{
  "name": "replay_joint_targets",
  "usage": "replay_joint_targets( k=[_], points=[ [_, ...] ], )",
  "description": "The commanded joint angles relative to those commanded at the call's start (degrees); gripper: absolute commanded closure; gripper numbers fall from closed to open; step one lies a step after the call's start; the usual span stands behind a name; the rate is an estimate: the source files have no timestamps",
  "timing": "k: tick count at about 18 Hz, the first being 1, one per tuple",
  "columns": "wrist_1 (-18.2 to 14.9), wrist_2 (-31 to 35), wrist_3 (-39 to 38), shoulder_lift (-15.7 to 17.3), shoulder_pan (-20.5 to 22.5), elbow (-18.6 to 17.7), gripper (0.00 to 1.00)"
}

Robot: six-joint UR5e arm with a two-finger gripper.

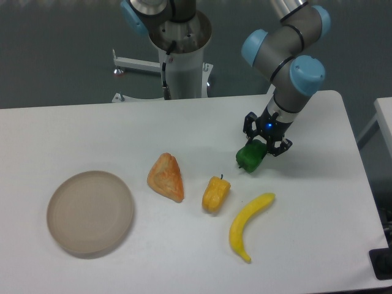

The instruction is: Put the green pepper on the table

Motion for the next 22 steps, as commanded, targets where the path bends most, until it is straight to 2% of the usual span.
replay_joint_targets(
  k=[3,9,12,17,22],
  points=[
    [0.1,0.1,-0.1,0.0,0.0,0.0,0.18],
    [0.2,0.4,0.0,0.2,0.3,0.6,0.01],
    [0.8,1.4,0.1,1.1,0.6,1.6,0.0],
    [0.9,7.6,2.2,-0.2,0.6,9.1,0.0],
    [1.2,7.7,4.9,-5.3,0.1,17.4,0.0]
  ],
)
